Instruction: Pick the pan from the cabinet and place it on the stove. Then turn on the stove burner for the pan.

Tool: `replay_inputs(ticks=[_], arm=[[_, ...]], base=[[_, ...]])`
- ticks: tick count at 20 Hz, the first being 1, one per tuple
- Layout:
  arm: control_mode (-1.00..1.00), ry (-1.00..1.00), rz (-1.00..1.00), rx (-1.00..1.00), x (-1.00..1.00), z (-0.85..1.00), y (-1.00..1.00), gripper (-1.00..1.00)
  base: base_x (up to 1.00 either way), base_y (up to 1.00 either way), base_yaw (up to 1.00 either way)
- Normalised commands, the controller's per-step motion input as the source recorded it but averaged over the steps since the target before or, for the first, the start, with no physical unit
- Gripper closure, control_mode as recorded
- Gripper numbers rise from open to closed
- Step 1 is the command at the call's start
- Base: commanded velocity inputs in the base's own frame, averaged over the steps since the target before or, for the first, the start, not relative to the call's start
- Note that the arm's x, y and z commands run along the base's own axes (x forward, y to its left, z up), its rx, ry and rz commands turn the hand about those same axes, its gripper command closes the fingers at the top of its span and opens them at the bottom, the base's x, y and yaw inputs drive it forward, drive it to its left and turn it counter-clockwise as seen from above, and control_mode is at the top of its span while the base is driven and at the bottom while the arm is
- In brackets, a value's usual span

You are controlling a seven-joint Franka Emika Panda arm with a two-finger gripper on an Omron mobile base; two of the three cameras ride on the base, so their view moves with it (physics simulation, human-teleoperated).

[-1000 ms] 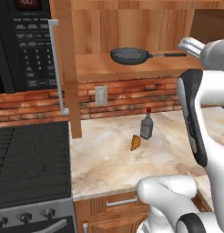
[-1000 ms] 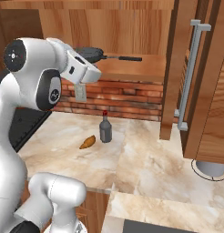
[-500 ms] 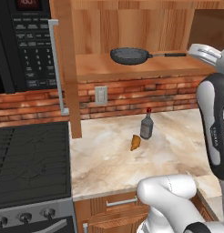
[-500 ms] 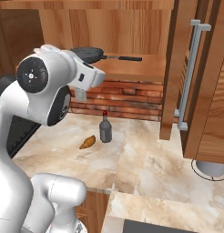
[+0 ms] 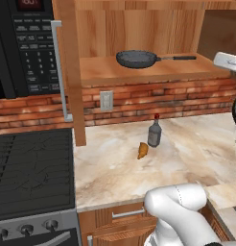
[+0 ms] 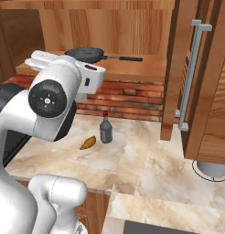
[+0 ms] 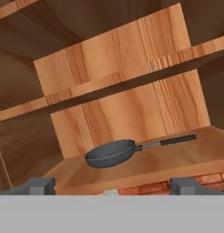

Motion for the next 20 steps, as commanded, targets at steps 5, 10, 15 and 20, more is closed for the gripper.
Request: replay_inputs(ticks=[5, 10, 15, 20], arm=[[-1.00, -0.11, 0.11, -0.14, -0.42, 0.06, 0.24, -1.00], [-1.00, -0.06, 0.08, -0.15, -0.31, 0.01, 0.36, -1.00], [-1.00, -0.05, 0.10, -0.15, -0.15, 0.10, 0.37, -1.00], [-1.00, -0.03, 0.14, -0.14, 0.00, 0.06, 0.18, -1.00]], base=[[0.00, 0.00, 0.00], [0.00, 0.00, 0.00], [0.00, 0.00, 0.00], [0.00, 0.00, 0.00]])
